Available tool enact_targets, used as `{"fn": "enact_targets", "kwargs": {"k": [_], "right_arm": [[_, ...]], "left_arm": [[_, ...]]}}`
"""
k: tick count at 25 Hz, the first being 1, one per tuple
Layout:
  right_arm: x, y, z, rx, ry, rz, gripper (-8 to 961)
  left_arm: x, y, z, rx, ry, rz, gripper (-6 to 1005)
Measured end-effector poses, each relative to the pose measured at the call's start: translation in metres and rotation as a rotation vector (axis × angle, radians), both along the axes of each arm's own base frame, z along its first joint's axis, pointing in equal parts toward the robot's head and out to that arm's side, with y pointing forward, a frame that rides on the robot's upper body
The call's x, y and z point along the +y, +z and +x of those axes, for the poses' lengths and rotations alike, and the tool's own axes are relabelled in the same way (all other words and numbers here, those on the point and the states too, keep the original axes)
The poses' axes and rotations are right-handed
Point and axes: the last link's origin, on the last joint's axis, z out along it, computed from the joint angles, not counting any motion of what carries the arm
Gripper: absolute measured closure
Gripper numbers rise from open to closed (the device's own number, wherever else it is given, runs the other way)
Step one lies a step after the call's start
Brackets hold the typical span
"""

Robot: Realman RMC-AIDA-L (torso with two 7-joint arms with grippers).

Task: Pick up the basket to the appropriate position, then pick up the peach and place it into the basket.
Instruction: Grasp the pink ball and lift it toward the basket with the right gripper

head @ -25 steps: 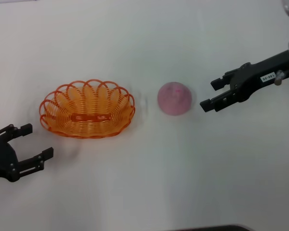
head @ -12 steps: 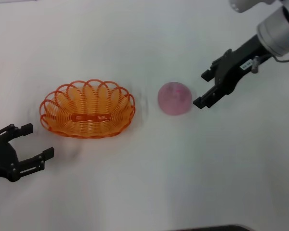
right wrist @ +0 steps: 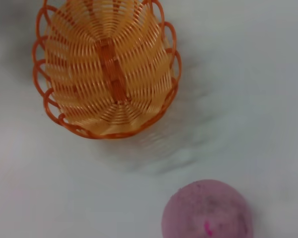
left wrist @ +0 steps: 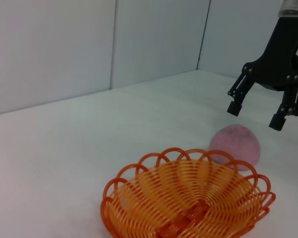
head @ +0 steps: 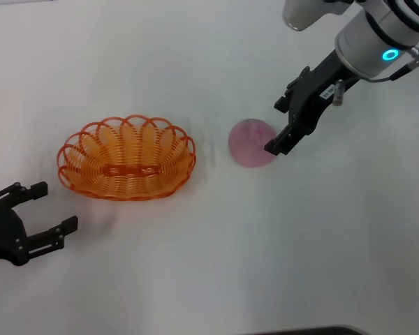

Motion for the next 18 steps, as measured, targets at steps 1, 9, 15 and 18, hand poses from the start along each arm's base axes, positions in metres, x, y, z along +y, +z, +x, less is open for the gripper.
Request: {"fn": "enact_targets", "kwargs": {"k": [1,9,15,18], "right_arm": [[0.000,-0.001,-0.001,-0.002,0.003,0.001,8],[0.004,-0.011,-0.003,-0.013,0.035,0.015,8],[0.003,-0.021,-0.006,-0.002,0.049,0.009,7],[0.002,-0.025,-0.004,0.001,0.045,0.003,7]], "left_arm": [[0.000,0.000,0.000,0.001,0.002,-0.002,168],[-0.001,-0.002,-0.001,0.004,0.007,-0.012,168],[-0.001,-0.003,0.000,0.000,0.008,-0.015,169],[-0.001,-0.004,0.000,-0.001,0.007,-0.016,169]]}}
